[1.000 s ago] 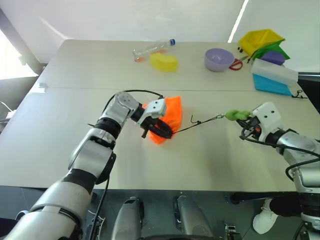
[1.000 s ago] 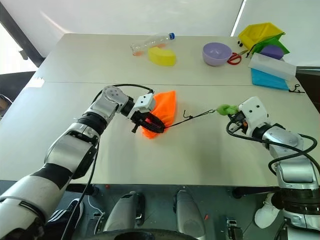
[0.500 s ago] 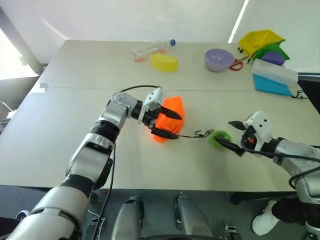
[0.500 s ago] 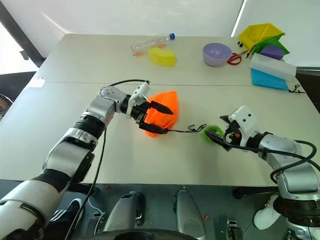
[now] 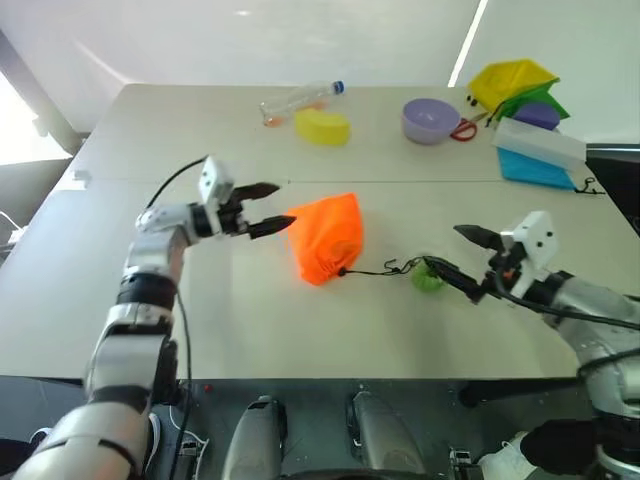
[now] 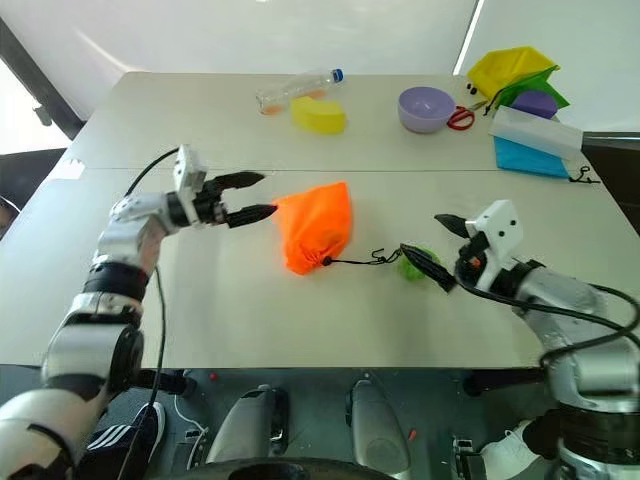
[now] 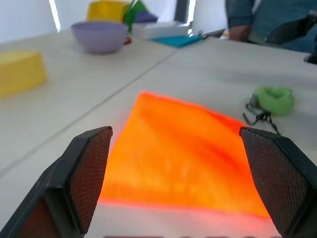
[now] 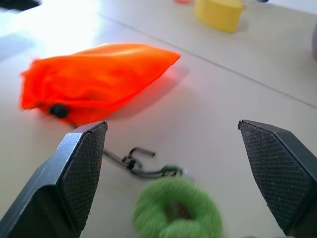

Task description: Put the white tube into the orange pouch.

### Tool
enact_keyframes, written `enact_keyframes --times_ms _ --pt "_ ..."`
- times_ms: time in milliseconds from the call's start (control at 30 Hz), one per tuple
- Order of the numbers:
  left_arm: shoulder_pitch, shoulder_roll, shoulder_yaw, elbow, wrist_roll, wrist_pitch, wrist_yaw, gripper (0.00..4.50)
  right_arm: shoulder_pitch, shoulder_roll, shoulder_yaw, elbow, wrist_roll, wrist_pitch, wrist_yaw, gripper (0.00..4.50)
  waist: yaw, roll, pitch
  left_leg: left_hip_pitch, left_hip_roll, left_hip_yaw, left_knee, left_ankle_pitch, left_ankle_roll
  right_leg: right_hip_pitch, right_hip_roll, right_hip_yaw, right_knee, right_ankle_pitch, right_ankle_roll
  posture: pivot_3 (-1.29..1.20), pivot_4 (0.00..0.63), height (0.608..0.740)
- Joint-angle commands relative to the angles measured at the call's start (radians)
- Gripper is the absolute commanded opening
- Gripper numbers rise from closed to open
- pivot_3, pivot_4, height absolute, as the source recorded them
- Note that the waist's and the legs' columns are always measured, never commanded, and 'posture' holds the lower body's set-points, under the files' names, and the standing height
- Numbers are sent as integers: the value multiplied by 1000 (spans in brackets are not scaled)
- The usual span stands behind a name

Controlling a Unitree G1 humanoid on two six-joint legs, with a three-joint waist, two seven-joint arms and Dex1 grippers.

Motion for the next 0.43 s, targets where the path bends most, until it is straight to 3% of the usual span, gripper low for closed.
enact_keyframes --times_ms 33,233,433 --pt "118 59 88 -195 -43 47 99 4366 -61 33 -8 124 -102 -116 -111 4427 0 0 0 0 0 1 0 0 0 0 -1 0 0 0 0 0 150 740" --pt "386 92 126 -493 -62 170 232 4366 -104 40 2 273 -133 -184 -121 4427 5 0 0 0 0 3 0 0 0 1 -3 0 -2 -1 -1 0 150 740" --pt "487 77 132 -594 -91 209 284 4366 -141 17 -24 439 -180 -258 -166 4427 1 0 0 3 0 3 0 0 0 4 -3 1 -1 -2 -5 0 150 740"
